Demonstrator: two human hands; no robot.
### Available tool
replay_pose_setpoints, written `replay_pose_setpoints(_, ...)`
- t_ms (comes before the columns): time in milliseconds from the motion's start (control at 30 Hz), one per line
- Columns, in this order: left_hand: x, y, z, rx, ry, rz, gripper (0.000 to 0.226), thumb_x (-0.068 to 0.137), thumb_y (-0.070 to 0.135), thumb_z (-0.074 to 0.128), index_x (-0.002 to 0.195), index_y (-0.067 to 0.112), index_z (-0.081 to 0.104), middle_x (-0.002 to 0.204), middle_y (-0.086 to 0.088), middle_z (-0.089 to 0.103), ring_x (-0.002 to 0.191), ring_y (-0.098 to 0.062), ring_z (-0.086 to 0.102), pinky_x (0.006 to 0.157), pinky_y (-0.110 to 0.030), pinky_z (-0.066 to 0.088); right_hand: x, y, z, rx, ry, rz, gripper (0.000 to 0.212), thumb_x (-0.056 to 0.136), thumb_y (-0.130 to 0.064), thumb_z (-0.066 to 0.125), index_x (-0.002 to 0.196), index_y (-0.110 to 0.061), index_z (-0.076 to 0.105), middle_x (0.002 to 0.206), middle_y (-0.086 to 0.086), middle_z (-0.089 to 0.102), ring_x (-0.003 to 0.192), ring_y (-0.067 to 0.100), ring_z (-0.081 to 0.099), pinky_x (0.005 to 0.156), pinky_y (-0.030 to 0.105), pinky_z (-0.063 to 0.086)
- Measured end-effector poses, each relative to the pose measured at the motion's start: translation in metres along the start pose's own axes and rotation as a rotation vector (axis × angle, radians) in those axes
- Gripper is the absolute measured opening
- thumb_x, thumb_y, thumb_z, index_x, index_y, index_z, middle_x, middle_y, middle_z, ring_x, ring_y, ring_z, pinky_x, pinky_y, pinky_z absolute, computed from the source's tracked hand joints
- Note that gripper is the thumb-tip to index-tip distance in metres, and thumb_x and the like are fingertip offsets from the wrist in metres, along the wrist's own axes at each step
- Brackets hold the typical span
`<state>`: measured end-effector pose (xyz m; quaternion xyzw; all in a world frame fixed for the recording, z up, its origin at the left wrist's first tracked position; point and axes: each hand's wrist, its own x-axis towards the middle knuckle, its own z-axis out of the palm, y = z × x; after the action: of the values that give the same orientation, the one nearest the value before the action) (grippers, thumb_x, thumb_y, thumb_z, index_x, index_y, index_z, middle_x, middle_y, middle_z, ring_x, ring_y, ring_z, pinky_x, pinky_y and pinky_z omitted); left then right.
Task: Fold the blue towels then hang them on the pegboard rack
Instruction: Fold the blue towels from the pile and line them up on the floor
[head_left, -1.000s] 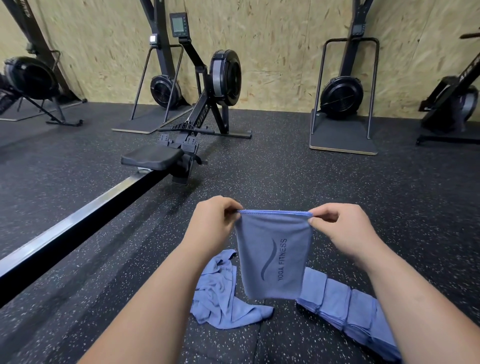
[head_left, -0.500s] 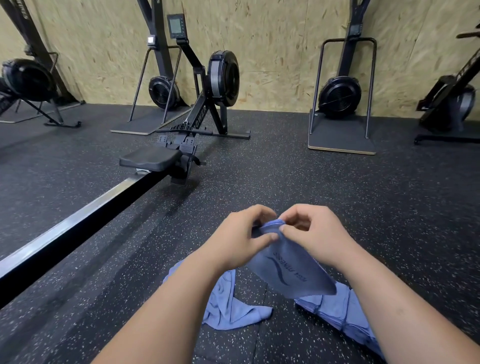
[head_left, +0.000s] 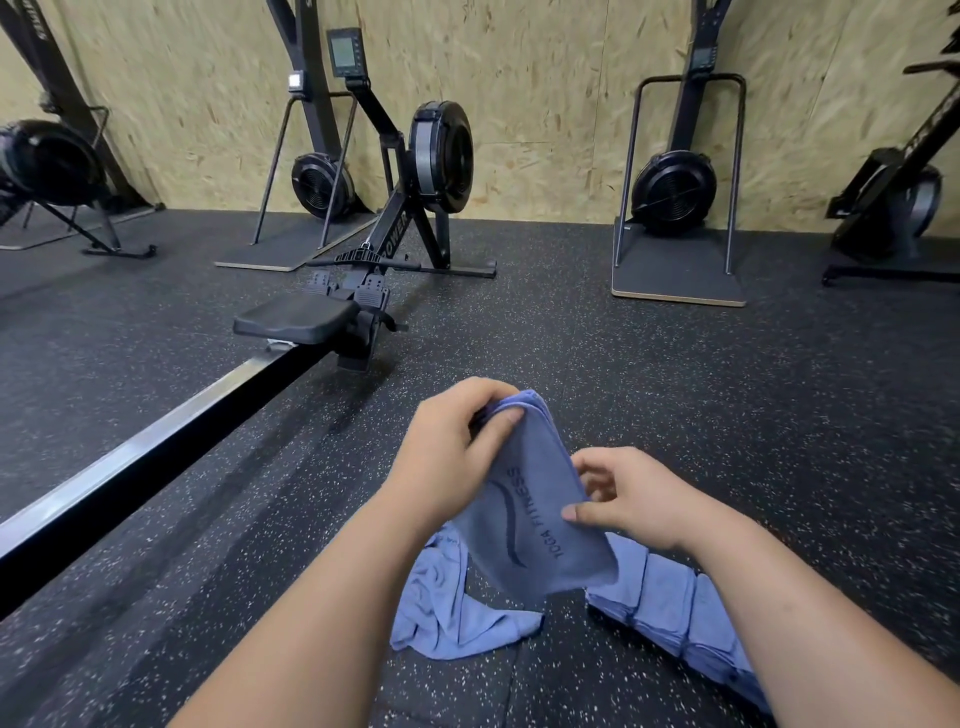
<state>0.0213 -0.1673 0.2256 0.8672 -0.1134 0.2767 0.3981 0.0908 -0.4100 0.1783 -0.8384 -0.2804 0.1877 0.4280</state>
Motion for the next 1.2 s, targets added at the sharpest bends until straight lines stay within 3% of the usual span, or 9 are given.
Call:
replay_pose_setpoints(100,0.001,-0.004,-0.010,-0.123,0.108,-0.119,0.010,0.102,0.018,0.069,0.105,0.027,0.074,0.095,0.020,0.074,0.091,0.000,0.067,0.082,-0.015,0.047,0.000,0.011,-0.004,-0.248,0.042,0.066,0.016,0.084,-0.032,0.088,0.095,-0.032,0.076,0.081,-0.014,0.073,0.068,0.002,0.057,0.072,0.028,0.053)
replay_pose_setpoints(200,-0.001,-0.017,-0.019,-0.215,0.202,-0.217,0.009,0.104,0.019,0.067,0.105,0.025,0.073,0.090,0.017,0.072,0.081,-0.001,0.062,0.076,-0.017,0.047,-0.002,0.025,-0.008,-0.421,0.030,0.150,0.015,0.084,-0.042,0.084,0.089,-0.030,0.075,0.082,-0.010,0.075,0.075,0.013,0.065,0.075,0.035,0.055)
replay_pose_setpoints(333,-0.002,-0.032,-0.028,-0.240,0.293,-0.309,0.011,0.107,0.023,0.062,0.102,0.027,0.071,0.085,0.017,0.069,0.078,-0.003,0.058,0.072,-0.018,0.044,-0.003,0.037,-0.016,-0.476,0.121,0.264,0.019,0.085,-0.046,0.083,0.082,-0.030,0.074,0.078,-0.011,0.073,0.075,0.013,0.065,0.073,0.031,0.053)
replay_pose_setpoints(500,-0.005,-0.047,-0.032,-0.080,0.369,-0.499,0.013,0.109,0.040,0.053,0.100,0.032,0.059,0.088,0.010,0.070,0.083,-0.009,0.062,0.077,-0.035,0.047,-0.004,0.029,-0.029,-0.035,0.288,0.204,0.020,0.098,-0.035,0.074,0.086,-0.019,0.071,0.071,-0.004,0.071,0.062,0.013,0.051,0.064,0.034,0.038)
replay_pose_setpoints(633,-0.007,-0.052,-0.033,-0.052,0.387,-0.573,0.021,0.109,0.043,0.048,0.096,0.029,0.055,0.091,0.008,0.070,0.090,-0.016,0.064,0.079,-0.040,0.046,-0.003,0.018,-0.033,0.359,0.439,0.128,0.034,0.103,-0.045,0.065,0.096,-0.012,0.069,0.081,0.002,0.067,0.077,0.015,0.052,0.076,0.038,0.037)
replay_pose_setpoints(900,-0.002,-0.065,-0.022,-0.141,0.342,-0.699,0.027,0.106,0.046,0.052,0.097,0.024,0.064,0.096,0.004,0.070,0.088,-0.019,0.060,0.082,-0.040,0.047,0.001,0.001,-0.027,0.066,0.779,0.145,0.038,0.110,-0.043,0.046,0.086,-0.013,0.050,0.078,-0.001,0.052,0.069,0.018,0.041,0.064,0.040,0.034)
replay_pose_setpoints(1000,-0.003,-0.068,-0.017,-0.176,0.336,-0.782,0.027,0.106,0.044,0.054,0.096,0.021,0.066,0.096,0.001,0.070,0.084,-0.019,0.057,0.075,-0.037,0.045,0.004,0.004,-0.030,0.148,0.754,0.214,0.042,0.107,-0.047,0.055,0.092,-0.008,0.060,0.086,0.003,0.062,0.074,0.021,0.048,0.067,0.039,0.037)
replay_pose_setpoints(1100,-0.004,-0.069,-0.015,-0.232,0.334,-0.862,0.028,0.106,0.041,0.057,0.098,0.016,0.067,0.092,0.000,0.067,0.079,-0.018,0.053,0.070,-0.035,0.041,0.005,0.011,-0.035,0.454,0.653,0.286,0.033,0.098,-0.049,0.071,0.106,-0.017,0.075,0.104,-0.001,0.077,0.091,0.023,0.070,0.082,0.042,0.056)
replay_pose_setpoints(1200,-0.004,-0.075,-0.014,-0.319,0.292,-0.975,0.023,0.100,0.040,0.067,0.101,0.017,0.072,0.089,0.000,0.065,0.078,-0.020,0.051,0.067,-0.033,0.039,0.002,0.011,-0.040,0.654,0.563,0.280,0.034,0.093,-0.034,0.081,0.124,-0.022,0.073,0.116,0.003,0.079,0.111,0.027,0.074,0.094,0.045,0.058)
